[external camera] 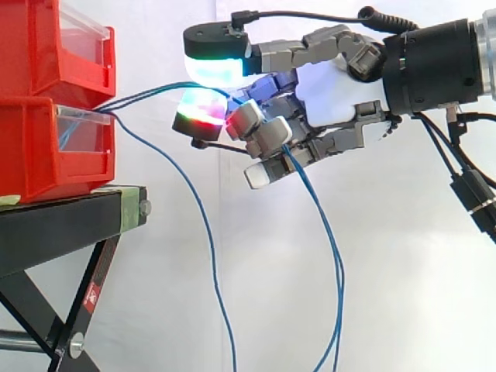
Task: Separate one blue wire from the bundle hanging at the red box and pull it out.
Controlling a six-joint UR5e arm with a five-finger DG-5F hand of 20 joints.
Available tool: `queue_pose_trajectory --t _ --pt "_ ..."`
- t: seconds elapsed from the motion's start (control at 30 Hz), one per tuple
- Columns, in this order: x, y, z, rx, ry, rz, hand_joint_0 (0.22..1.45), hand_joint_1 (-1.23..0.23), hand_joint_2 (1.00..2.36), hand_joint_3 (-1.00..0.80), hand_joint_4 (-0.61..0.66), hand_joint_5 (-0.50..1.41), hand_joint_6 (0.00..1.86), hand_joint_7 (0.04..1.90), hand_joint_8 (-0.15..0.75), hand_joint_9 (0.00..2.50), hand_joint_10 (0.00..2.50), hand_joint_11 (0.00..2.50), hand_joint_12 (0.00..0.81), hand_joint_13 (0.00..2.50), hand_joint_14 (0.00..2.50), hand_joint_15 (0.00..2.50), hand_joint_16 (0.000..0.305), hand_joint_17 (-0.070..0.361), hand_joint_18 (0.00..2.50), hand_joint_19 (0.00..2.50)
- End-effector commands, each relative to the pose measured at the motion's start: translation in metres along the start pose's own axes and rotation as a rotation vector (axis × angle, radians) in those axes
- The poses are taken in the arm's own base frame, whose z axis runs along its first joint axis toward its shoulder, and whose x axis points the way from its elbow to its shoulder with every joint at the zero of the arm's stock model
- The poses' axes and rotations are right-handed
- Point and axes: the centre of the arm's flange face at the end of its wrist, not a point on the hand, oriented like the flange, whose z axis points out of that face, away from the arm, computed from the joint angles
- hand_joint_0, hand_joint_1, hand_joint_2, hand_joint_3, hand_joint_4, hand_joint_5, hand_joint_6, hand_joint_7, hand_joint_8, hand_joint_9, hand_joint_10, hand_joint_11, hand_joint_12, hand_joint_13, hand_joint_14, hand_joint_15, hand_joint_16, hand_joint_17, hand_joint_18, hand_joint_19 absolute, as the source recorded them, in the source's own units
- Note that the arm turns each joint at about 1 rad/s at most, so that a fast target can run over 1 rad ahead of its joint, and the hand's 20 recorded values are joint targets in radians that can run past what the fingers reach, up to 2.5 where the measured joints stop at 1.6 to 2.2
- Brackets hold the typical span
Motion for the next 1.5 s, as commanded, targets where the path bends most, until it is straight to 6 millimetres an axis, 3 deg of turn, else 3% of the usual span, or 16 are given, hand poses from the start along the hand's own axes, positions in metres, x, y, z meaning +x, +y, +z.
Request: queue_pose_trajectory --t 0.0,0.4,0.47,0.63,0.87,0.93,1.23,1.47 --pt "0.0010 0.0009 -0.0004 -0.002 0.002 0.000 0.58 -0.55 1.01 -0.15 0.22 -0.19 0.92 1.01 0.426 1.24 0.01 1.35 0.478 1.40 0.01 1.34 0.071 0.160 0.92 0.69" --pt "0.0012 0.0001 -0.0001 0.000 0.002 0.000 0.59 -0.60 1.01 -0.17 0.22 -0.19 0.90 1.00 0.409 1.23 0.01 1.34 0.473 1.38 0.02 1.32 0.069 0.155 0.91 0.69" --pt "0.0012 0.0001 -0.0001 0.000 0.002 0.000 0.55 -0.60 1.01 -0.29 0.20 -0.20 0.89 1.05 0.366 1.19 0.02 1.37 0.417 1.33 0.02 1.35 0.061 0.137 0.83 0.73" --pt "0.0012 0.0001 -0.0001 0.000 0.002 0.000 0.49 -0.63 1.00 -0.50 0.22 -0.20 0.90 1.01 0.384 1.15 0.01 1.35 0.446 1.34 0.02 1.33 0.066 0.148 0.87 0.71" --pt "0.0022 0.0004 -0.0001 -0.002 0.003 0.000 0.50 -0.76 1.00 -0.50 0.22 -0.22 0.90 0.99 0.379 1.12 0.01 1.36 0.440 1.30 0.02 1.31 0.065 0.146 0.86 0.70" --pt "0.0012 0.0002 0.0000 -0.002 0.002 0.000 0.55 -0.80 1.00 -0.50 0.21 -0.22 0.90 1.00 0.358 1.08 0.02 1.36 0.416 1.28 0.02 1.32 0.061 0.138 0.83 0.69" --pt "0.0022 0.0004 -0.0001 -0.002 0.003 0.000 0.64 -0.82 1.02 -0.32 0.19 -0.22 0.91 0.99 0.344 1.08 0.02 1.36 0.404 1.27 0.02 1.31 0.058 0.130 0.82 0.69" --pt "0.0022 0.0004 -0.0001 -0.002 0.003 0.000 0.65 -0.92 1.01 -0.34 0.20 -0.24 0.91 0.99 0.333 0.99 0.02 1.37 0.409 1.20 0.02 1.29 0.058 0.131 0.78 0.66"
